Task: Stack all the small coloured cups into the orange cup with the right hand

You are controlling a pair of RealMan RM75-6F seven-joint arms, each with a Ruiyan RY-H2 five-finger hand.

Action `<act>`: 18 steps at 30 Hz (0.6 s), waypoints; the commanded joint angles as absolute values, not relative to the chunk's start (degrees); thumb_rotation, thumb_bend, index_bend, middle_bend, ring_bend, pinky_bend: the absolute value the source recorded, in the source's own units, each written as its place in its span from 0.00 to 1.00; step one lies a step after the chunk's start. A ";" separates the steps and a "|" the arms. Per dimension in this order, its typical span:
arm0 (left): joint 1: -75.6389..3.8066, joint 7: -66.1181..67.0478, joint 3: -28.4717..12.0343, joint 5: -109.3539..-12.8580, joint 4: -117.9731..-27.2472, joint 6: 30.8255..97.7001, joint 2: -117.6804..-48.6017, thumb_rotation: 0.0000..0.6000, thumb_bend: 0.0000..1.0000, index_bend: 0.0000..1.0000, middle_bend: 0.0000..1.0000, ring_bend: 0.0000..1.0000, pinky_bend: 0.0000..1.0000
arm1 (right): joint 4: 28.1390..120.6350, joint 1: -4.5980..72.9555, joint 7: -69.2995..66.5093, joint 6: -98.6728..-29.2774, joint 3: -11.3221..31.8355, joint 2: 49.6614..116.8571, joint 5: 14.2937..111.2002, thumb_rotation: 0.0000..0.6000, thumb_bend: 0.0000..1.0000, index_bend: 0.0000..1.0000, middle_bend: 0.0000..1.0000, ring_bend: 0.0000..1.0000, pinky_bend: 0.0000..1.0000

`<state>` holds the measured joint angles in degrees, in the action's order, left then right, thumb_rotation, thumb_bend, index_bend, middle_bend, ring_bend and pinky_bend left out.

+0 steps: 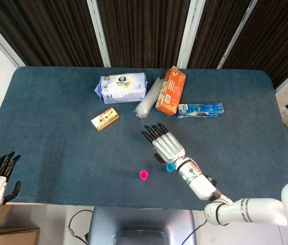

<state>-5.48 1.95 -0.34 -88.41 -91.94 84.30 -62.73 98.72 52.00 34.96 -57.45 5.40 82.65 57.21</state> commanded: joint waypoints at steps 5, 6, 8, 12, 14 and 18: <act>-5.34 2.30 -0.10 -88.98 -92.13 84.68 -62.86 1.00 0.47 0.00 0.00 0.01 0.10 | 105.08 47.68 35.20 -56.73 -2.44 75.72 64.88 1.00 0.47 0.24 0.00 0.00 0.00; -5.35 2.27 -0.10 -88.95 -92.12 84.62 -62.85 1.00 0.47 0.00 0.00 0.01 0.10 | 104.83 47.51 35.35 -56.44 -2.78 75.65 64.81 1.00 0.47 0.25 0.00 0.00 0.00; -5.40 2.25 -0.06 -88.99 -92.11 84.52 -62.84 1.00 0.47 0.00 0.00 0.01 0.10 | 103.85 47.20 35.75 -55.63 -3.44 75.71 64.32 1.00 0.47 0.27 0.00 0.00 0.00; -5.46 2.24 0.11 -89.23 -92.17 84.36 -62.85 1.00 0.47 0.00 0.00 0.01 0.10 | 100.95 46.77 35.83 -54.43 -3.65 76.93 63.07 1.00 0.47 0.32 0.00 0.00 0.00; -5.48 2.26 0.10 -89.18 -92.17 84.30 -62.87 1.00 0.47 0.00 0.00 0.01 0.10 | 99.58 46.69 35.46 -54.09 -3.33 77.81 62.98 1.00 0.47 0.34 0.00 0.00 0.00; -5.54 2.33 0.08 -89.19 -92.19 84.26 -62.94 1.00 0.47 0.00 0.00 0.01 0.10 | 96.92 46.99 35.12 -52.48 -2.82 79.69 62.56 1.00 0.47 0.37 0.00 0.00 0.00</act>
<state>-5.54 2.33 0.08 -89.19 -92.18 84.27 -62.93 97.53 46.90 35.16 -52.99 -3.03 79.12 62.81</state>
